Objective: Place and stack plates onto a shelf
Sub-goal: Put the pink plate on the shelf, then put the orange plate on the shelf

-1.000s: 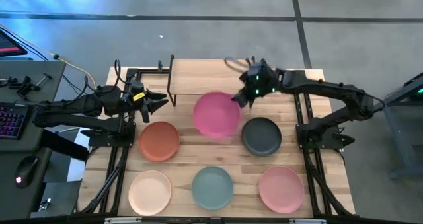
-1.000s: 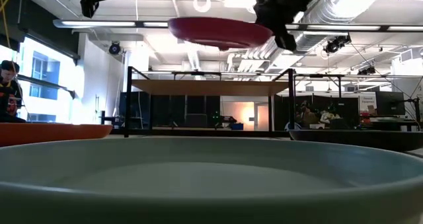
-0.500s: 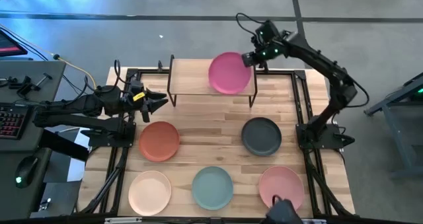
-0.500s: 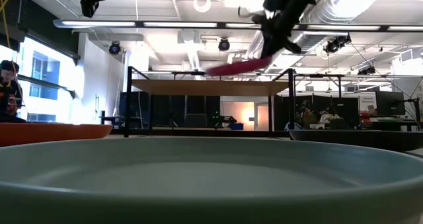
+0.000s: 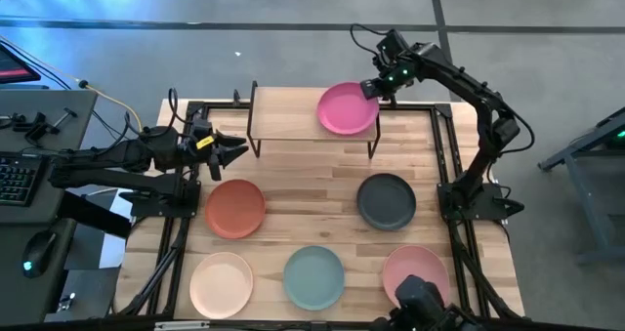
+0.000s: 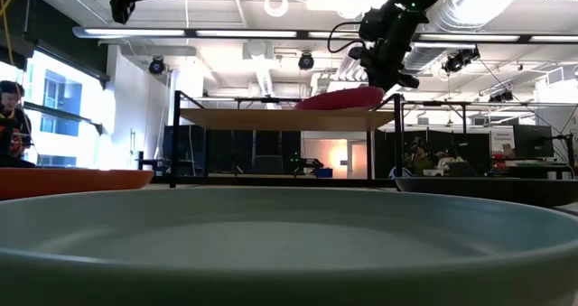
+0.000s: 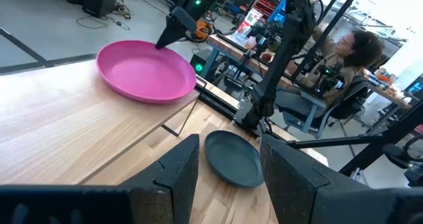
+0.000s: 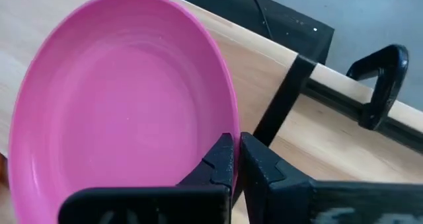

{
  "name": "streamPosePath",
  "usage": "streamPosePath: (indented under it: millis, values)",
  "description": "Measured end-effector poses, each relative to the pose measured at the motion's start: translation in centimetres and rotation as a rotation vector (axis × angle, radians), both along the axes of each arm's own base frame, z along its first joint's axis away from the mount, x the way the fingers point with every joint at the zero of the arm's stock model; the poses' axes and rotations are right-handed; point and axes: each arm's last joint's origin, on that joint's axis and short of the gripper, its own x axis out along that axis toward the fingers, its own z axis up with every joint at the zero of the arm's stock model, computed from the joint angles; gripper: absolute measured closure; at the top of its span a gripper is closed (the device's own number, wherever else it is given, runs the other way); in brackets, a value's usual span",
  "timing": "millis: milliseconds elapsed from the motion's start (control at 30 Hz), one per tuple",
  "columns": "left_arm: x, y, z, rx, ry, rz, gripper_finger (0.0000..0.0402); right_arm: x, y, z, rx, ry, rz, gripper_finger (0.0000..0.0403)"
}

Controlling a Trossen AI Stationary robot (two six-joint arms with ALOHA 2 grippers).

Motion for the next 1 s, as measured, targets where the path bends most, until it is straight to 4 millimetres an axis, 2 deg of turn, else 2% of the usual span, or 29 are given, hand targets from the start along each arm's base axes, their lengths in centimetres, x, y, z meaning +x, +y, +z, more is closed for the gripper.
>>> streamPosePath:
  millis: [367, 767, 900, 1000]
  values:
    - [0.0, 0.1, 0.0, 0.004, 0.001, 0.02, 0.0254, 0.1, 0.1, 0.0, 0.023, -0.023, 0.019, 0.0396]
    - [0.0, 0.1, 0.0, 0.003, 0.0, 0.021, 0.0254, 0.0, 0.1, 0.1, -0.016, -0.006, 0.088, 0.0259]
    - [0.0, 0.1, 0.0, 0.003, 0.0, 0.021, 0.0254, -0.6, 0.3, 0.8, -0.033, -0.025, 0.086, 0.0237]
    - [0.0, 0.1, 0.0, 0.003, 0.0, 0.021, 0.0254, -0.7, 1.2, 1.9, -0.069, -0.04, 0.122, 0.0234]
